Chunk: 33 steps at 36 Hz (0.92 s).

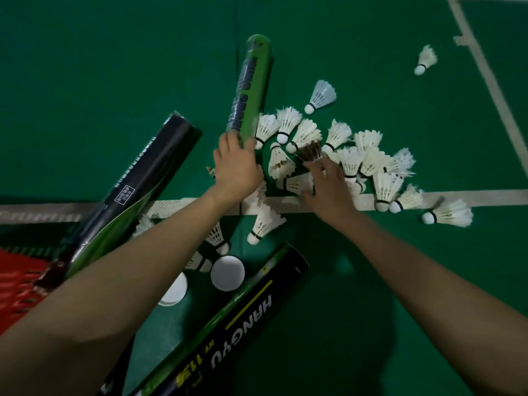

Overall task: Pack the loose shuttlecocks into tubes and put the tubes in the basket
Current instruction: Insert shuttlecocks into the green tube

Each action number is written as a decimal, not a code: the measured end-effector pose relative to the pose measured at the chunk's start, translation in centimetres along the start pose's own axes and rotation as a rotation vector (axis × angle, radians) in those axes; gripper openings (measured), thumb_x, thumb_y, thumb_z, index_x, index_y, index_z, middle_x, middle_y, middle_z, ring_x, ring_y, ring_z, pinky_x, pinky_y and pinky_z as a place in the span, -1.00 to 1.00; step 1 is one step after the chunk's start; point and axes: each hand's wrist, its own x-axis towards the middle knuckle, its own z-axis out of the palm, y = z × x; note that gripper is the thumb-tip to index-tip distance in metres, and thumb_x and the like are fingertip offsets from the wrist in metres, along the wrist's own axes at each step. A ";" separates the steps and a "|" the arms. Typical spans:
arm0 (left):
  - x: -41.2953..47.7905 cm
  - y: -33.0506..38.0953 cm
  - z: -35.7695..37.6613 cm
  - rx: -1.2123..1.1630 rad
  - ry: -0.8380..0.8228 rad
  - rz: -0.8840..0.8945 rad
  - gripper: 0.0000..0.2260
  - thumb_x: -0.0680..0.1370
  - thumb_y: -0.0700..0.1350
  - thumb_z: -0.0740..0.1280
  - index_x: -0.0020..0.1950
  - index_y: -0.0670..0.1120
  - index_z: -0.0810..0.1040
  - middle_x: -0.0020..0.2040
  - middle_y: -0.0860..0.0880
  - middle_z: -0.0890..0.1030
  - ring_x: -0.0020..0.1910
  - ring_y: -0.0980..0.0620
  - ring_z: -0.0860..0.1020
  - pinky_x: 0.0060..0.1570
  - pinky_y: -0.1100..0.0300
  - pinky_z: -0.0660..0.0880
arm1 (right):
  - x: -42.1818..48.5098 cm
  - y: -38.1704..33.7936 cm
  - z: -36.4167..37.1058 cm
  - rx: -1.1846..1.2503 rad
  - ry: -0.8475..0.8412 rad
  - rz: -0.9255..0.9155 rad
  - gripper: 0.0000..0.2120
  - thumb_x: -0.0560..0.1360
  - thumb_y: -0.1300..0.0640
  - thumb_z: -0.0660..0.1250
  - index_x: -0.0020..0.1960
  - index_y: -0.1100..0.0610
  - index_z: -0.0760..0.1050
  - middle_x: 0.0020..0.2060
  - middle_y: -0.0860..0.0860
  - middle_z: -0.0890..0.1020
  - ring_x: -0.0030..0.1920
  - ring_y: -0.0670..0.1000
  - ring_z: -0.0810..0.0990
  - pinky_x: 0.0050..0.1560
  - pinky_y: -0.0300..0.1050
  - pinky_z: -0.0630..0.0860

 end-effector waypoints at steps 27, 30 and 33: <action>4.6 -2.1 2.8 -0.158 -0.292 -0.310 -0.17 0.56 0.08 0.27 0.53 -0.04 -0.31 0.49 -0.20 0.03 0.34 -0.27 0.27 0.22 -0.23 0.33 | 10.1 -3.1 -2.5 -0.322 -0.290 -0.179 -0.45 0.53 0.04 0.25 0.47 0.10 0.18 0.38 0.13 0.30 0.38 0.15 0.25 0.30 0.04 0.29; 4.8 -1.9 2.7 -0.154 -0.305 -0.329 -0.18 0.56 0.07 0.28 0.53 -0.02 -0.30 0.48 -0.19 0.05 0.33 -0.27 0.28 0.20 -0.22 0.34 | 11.0 -3.1 -2.9 -0.223 -0.341 -0.180 -0.44 0.51 0.05 0.26 0.47 0.08 0.20 0.38 0.12 0.31 0.35 0.16 0.28 0.28 0.05 0.33; 4.8 -2.1 2.4 -0.249 -0.266 -0.355 -0.13 0.51 0.02 0.34 0.53 -0.03 -0.27 0.44 -0.20 0.15 0.30 -0.28 0.31 0.20 -0.22 0.35 | 11.8 -2.8 -3.1 -0.181 -0.376 -0.182 -0.43 0.51 0.04 0.28 0.47 0.04 0.19 0.39 0.12 0.30 0.37 0.16 0.27 0.31 0.07 0.32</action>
